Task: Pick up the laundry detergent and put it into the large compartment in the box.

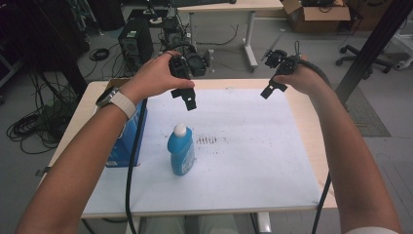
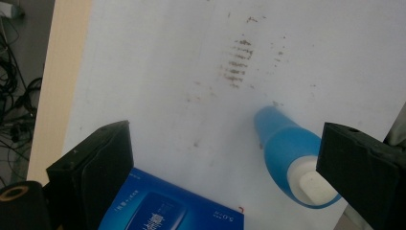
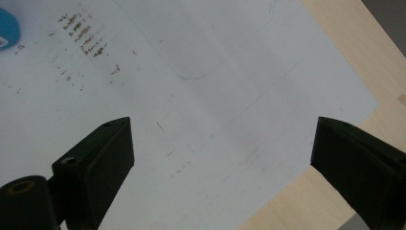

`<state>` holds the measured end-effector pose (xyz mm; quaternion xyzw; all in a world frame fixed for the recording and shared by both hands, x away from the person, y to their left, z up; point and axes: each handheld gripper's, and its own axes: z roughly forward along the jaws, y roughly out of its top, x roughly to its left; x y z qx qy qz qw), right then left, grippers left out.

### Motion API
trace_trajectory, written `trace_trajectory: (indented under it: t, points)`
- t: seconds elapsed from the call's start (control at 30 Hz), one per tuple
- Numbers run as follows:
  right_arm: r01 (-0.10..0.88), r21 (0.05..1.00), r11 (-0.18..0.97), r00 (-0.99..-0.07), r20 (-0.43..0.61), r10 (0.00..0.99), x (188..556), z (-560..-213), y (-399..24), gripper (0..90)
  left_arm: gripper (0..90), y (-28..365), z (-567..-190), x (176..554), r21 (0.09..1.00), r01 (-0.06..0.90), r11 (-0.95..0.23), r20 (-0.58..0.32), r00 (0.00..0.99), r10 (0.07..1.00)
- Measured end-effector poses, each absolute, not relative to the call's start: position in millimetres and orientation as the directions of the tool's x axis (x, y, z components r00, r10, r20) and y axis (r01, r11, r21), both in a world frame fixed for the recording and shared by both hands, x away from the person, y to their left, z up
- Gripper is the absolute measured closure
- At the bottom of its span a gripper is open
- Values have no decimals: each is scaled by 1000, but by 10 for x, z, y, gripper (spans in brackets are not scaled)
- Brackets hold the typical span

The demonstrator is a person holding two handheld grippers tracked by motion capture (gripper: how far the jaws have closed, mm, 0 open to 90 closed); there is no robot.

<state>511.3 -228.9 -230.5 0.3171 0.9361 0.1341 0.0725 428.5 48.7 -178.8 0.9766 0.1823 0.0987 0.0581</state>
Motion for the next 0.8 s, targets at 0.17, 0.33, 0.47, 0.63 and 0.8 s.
trace_trajectory:
  t: [0.17, 0.33, 0.47, 0.63, 0.8]
  points:
    - [567, 291, 770, -793, -57, 606, 5082, -2313, -2283, 72, 54, 484, -1748, 4264, 159, 377, -913, 161, 902, 401]
    - [569, 297, 767, -791, -57, 609, 5031, -2314, -2300, 72, 44, 492, -1644, 4161, 174, 453, -874, 152, 865, 479]
    - [569, 297, 767, -790, -61, 610, 4995, -2307, -2315, 72, 47, 503, -1579, 4075, 160, 505, -848, 156, 836, 526]
    - [570, 300, 765, -786, -71, 614, 4951, -2287, -2335, 72, 45, 525, -1508, 3983, 187, 563, -805, 143, 795, 589]
    - [567, 302, 767, -788, -72, 611, 4916, -2291, -2347, 72, 45, 535, -1412, 3841, 214, 627, -749, 130, 742, 658]
